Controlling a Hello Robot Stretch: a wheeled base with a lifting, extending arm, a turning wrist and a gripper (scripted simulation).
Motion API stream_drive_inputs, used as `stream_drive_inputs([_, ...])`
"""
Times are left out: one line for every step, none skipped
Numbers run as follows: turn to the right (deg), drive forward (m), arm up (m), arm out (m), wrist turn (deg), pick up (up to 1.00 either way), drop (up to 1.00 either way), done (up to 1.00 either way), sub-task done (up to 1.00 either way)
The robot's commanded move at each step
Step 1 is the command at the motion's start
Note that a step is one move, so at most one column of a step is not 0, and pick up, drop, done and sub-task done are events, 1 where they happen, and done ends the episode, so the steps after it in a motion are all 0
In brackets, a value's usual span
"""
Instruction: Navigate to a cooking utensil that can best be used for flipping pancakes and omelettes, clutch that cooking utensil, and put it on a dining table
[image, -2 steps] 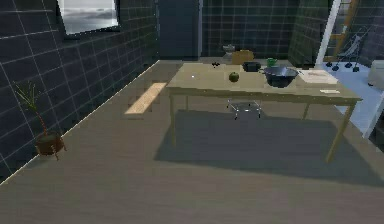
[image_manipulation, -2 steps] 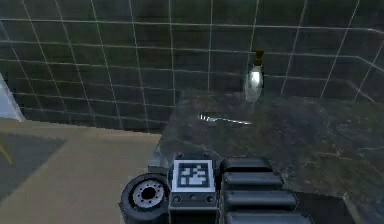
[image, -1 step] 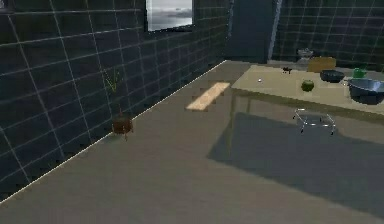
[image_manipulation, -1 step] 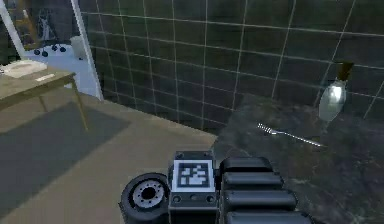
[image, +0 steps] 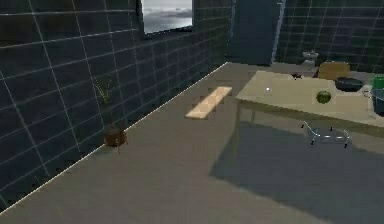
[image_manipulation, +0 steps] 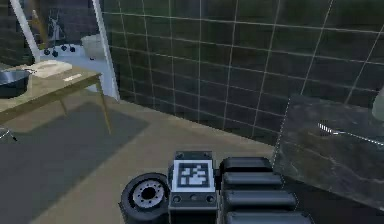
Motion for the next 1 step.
stream_drive_inputs([45.0, 0.00, 0.00, 0.00, 0.0, 0.00, 0.00, 0.00, 0.00])
